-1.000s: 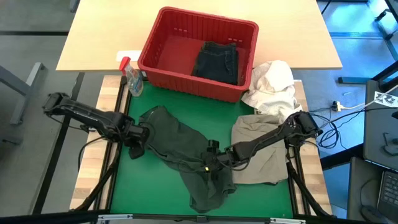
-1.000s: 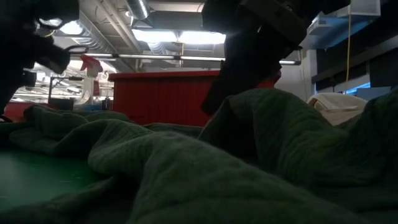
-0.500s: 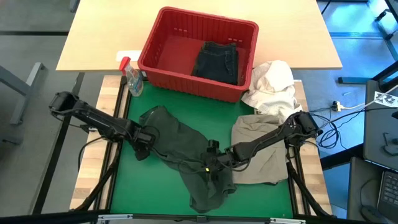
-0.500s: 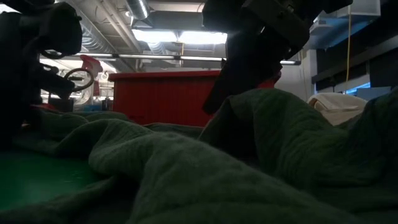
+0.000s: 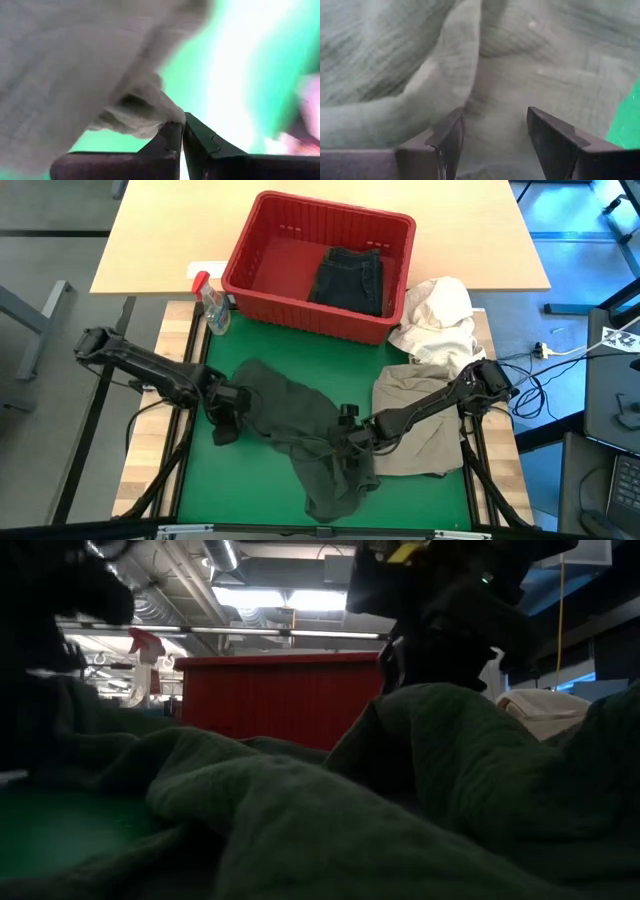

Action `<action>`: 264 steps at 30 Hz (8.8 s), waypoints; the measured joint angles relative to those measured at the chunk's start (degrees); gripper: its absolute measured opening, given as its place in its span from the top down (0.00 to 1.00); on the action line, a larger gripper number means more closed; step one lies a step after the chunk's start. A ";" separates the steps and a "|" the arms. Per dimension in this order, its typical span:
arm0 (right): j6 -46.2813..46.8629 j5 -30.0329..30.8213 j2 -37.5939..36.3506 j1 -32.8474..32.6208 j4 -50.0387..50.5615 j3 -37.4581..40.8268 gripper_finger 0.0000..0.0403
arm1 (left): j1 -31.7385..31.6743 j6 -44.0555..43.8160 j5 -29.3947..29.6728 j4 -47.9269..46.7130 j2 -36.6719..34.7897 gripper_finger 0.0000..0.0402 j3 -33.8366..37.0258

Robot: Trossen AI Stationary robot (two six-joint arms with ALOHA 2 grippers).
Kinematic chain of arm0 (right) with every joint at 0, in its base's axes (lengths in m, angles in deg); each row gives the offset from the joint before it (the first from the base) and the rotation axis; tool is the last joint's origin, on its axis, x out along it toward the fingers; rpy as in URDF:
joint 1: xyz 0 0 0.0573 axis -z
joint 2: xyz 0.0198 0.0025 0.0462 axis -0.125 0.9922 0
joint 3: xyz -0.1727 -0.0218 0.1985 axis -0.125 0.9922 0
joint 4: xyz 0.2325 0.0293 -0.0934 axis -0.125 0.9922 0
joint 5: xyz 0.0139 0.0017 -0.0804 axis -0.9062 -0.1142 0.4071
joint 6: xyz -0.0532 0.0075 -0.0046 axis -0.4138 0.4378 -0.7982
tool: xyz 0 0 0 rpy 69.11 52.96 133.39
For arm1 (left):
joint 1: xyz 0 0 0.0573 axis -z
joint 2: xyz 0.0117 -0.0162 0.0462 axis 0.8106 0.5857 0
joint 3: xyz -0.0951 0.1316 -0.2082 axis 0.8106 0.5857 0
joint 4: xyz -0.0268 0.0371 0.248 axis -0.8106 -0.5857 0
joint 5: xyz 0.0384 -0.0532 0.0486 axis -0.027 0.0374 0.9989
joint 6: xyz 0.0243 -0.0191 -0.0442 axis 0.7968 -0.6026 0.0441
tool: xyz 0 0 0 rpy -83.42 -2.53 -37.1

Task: Fold Laundry from Bin
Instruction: Fold the green polo shirt

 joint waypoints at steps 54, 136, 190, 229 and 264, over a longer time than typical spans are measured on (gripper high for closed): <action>1.17 0.04 0.04 -0.04 -9.14 -0.04 0.46 | 34.60 -19.63 17.91 3.37 -0.49 0.60 2.09; 1.95 0.37 0.07 -0.02 -11.96 0.00 0.46 | 38.38 -38.11 42.62 1.28 11.23 0.53 12.32; 10.64 1.77 7.17 9.77 -6.10 -0.15 0.46 | 38.29 -19.39 16.51 3.55 -11.48 1.00 -6.65; 6.11 -2.99 7.45 9.71 -13.03 0.07 0.46 | 41.97 -16.35 19.02 27.39 18.02 0.61 -2.87; 5.20 -1.55 20.18 6.48 -43.05 -10.66 0.46 | 24.07 -1.73 52.43 9.68 10.97 0.61 0.14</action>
